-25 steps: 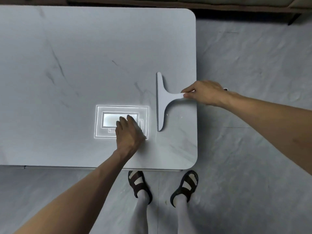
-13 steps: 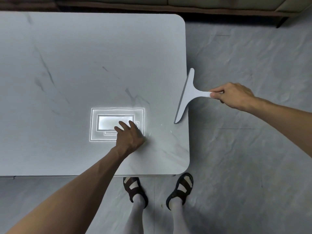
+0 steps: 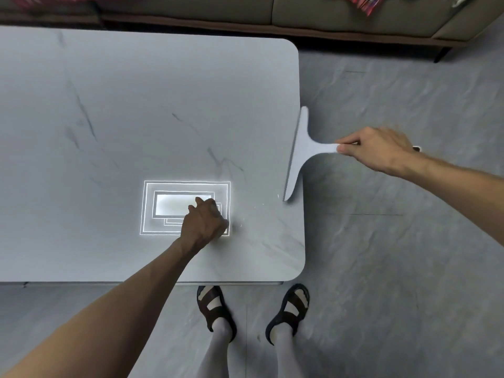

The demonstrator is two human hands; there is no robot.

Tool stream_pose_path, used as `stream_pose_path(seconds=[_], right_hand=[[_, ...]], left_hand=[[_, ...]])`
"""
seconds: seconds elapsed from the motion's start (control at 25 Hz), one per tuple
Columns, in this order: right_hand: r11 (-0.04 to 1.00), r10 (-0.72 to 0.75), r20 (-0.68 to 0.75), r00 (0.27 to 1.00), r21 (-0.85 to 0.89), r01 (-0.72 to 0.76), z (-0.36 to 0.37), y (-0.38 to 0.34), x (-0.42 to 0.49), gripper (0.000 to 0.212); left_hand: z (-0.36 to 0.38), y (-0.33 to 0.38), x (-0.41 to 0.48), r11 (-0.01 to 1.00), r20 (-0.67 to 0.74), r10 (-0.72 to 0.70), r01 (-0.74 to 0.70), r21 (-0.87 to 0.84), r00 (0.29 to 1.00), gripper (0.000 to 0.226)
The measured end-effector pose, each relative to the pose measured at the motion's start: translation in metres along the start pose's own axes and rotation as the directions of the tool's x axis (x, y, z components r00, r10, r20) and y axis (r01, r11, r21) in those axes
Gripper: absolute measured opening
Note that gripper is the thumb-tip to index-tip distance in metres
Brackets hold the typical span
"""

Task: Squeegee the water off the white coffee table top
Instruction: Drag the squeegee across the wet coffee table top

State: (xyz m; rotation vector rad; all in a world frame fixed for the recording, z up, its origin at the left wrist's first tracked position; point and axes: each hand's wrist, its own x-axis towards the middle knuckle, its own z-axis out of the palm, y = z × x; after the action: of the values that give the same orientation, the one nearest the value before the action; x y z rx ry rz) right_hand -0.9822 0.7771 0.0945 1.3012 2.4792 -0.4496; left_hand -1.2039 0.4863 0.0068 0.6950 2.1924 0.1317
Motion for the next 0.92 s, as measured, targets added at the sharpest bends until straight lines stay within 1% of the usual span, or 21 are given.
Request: stream_pose_path(seconds=[0.04, 0.12, 0.24, 0.32, 0.4, 0.48, 0.56, 0.64, 0.72, 0.8, 0.84, 0.92], right_hand=[[0.998, -0.066, 0.030, 0.997, -0.023, 0.066, 0.002, -0.015, -0.006, 0.029], [0.975, -0.208, 0.117, 0.971, -0.052, 0.215, 0.010, -0.052, -0.016, 0.027], [0.898, -0.397, 0.264, 0.879, -0.088, 0.431, 0.035, -0.115, -0.032, 0.027], [0.859, -0.467, 0.310, 0.828, -0.064, 0.508, 0.058, -0.151, -0.044, 0.027], [0.858, -0.486, 0.340, 0.805, 0.011, 0.514, 0.081, -0.183, -0.054, 0.029], [0.857, -0.498, 0.364, 0.787, 0.069, 0.511, 0.104, -0.209, -0.062, 0.032], [0.846, -0.518, 0.375, 0.769, 0.090, 0.525, 0.122, -0.227, -0.068, 0.032], [0.848, -0.516, 0.375, 0.770, 0.096, 0.522, 0.133, -0.231, -0.072, 0.031], [0.859, -0.503, 0.353, 0.789, 0.104, 0.501, 0.134, -0.216, -0.070, 0.032], [0.874, -0.479, 0.322, 0.817, 0.089, 0.478, 0.128, -0.181, -0.066, 0.032], [0.883, -0.463, 0.307, 0.832, 0.080, 0.462, 0.124, -0.159, -0.065, 0.030], [0.903, -0.425, 0.282, 0.860, 0.068, 0.424, 0.115, -0.110, -0.062, 0.025]], left_hand=[[-0.006, -0.006, -0.006, 0.997, -0.076, 0.000, -0.006, -0.077, 0.997, 0.043], [-0.016, -0.023, -0.015, 0.987, -0.147, -0.029, 0.005, -0.159, 0.989, 0.036], [-0.025, -0.052, -0.029, 0.985, -0.210, -0.073, 0.038, -0.168, 0.975, 0.034], [-0.027, -0.073, -0.035, 0.982, -0.224, -0.111, 0.072, -0.176, 0.968, 0.037], [-0.027, -0.095, -0.042, 0.972, -0.247, -0.139, 0.085, -0.220, 0.959, 0.037], [-0.026, -0.112, -0.047, 0.974, -0.322, -0.148, 0.081, -0.210, 0.935, 0.030], [-0.023, -0.122, -0.052, 0.985, -0.335, -0.105, 0.051, -0.165, 0.936, 0.024], [-0.017, -0.123, -0.056, 0.996, -0.289, -0.008, -0.018, -0.087, 0.957, 0.024], [-0.007, -0.115, -0.060, 0.996, -0.245, 0.090, -0.084, 0.036, 0.965, 0.032], [0.007, -0.095, -0.062, 0.973, -0.191, 0.145, -0.105, 0.204, 0.971, 0.047], [0.016, -0.081, -0.064, 0.957, -0.175, 0.143, -0.090, 0.276, 0.974, 0.055], [0.040, -0.050, -0.070, 0.940, -0.145, 0.091, -0.037, 0.340, 0.985, 0.063]])
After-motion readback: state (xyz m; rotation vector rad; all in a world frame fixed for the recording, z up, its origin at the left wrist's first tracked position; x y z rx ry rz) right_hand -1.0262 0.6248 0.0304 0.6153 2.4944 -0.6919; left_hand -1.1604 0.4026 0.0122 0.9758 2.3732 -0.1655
